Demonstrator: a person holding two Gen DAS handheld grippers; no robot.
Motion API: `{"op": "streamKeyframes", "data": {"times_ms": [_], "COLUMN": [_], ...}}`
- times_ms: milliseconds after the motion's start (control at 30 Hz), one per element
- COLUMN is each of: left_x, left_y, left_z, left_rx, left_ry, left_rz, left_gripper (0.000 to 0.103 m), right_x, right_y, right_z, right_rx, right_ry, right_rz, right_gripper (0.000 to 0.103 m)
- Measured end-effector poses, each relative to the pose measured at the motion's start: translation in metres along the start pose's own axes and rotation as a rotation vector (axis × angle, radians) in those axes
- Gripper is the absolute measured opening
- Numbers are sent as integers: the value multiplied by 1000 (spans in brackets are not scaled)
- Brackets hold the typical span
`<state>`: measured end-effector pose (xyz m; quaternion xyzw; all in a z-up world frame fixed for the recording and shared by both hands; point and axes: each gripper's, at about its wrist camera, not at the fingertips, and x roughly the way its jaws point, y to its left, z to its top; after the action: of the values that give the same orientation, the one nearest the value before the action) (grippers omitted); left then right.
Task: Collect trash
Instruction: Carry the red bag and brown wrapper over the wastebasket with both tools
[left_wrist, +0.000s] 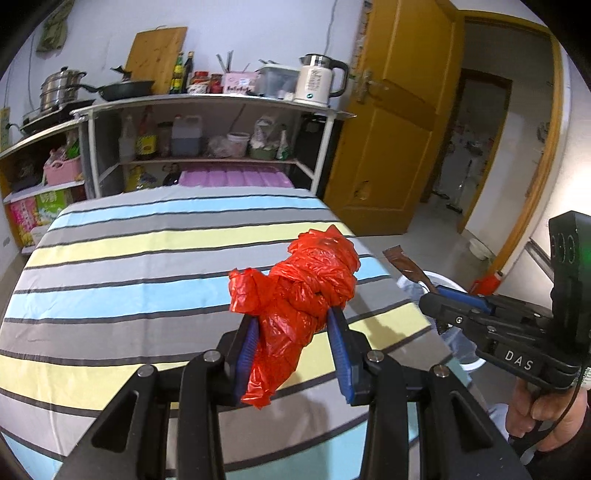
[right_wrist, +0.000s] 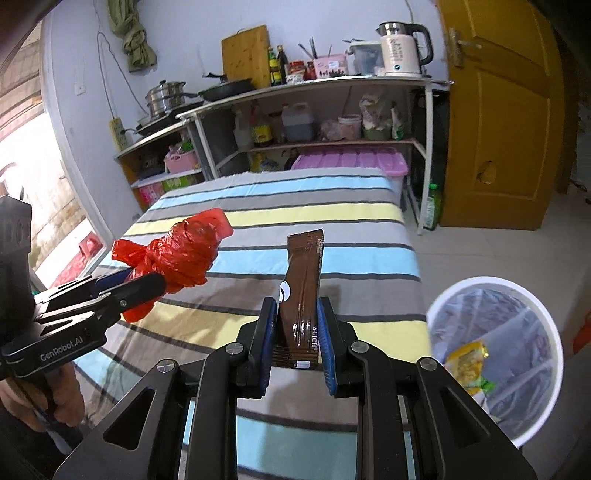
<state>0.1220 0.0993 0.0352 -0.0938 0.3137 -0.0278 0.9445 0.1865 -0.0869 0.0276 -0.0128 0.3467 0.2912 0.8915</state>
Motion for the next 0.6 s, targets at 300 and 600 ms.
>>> {"op": "streamKeyframes", "data": {"times_ms": [300,600], "left_x": [-1,5], "left_y": [-39,-80], "left_z": [10,14], "left_rx": [49,90], "left_ry": [-17,-28], "left_rz": [-54,-112], "left_gripper": [39,39], "right_x": [-41,-72], "right_y": [-27,-63], "right_z": [-11,-17], "right_rx": [38,93], "right_ry": [-56,-101], "right_rz": [-42,-106], "right_gripper": [23,23]}}
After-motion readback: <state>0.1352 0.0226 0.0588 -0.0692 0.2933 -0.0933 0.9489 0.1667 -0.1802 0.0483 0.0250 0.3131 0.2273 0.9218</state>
